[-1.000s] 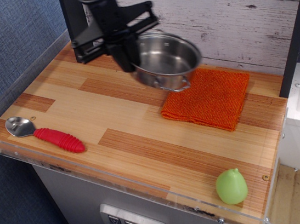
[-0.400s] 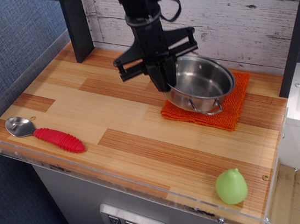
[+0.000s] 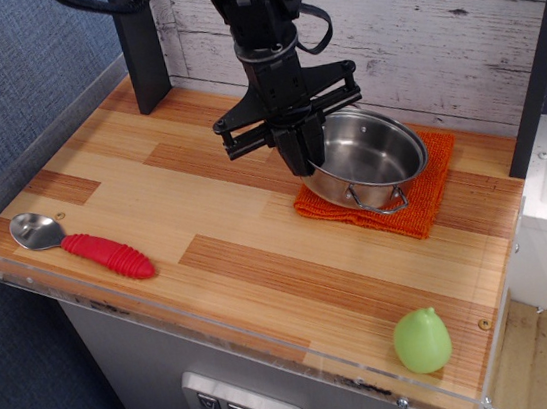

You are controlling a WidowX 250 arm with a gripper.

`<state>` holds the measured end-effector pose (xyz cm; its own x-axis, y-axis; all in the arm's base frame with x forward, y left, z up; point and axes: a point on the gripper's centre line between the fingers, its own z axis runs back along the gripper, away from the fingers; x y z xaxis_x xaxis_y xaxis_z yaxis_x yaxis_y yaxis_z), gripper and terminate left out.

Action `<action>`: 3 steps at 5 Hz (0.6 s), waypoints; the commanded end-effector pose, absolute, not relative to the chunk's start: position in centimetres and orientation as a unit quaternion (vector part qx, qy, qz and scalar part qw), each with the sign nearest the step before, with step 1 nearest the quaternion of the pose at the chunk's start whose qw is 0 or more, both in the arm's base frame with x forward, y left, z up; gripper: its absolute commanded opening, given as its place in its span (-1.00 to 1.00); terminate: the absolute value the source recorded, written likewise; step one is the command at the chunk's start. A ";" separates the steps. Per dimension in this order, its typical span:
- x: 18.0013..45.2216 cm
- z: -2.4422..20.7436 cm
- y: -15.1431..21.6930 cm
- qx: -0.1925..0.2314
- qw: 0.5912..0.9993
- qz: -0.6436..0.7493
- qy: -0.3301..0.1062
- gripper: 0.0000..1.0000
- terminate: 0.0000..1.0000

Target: Place the silver pot on the orange cloth.

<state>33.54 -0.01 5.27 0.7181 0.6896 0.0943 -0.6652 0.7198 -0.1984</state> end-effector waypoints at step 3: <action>32.5 6.5 1.3 -0.054 0.918 0.383 -0.087 1.00 -1.00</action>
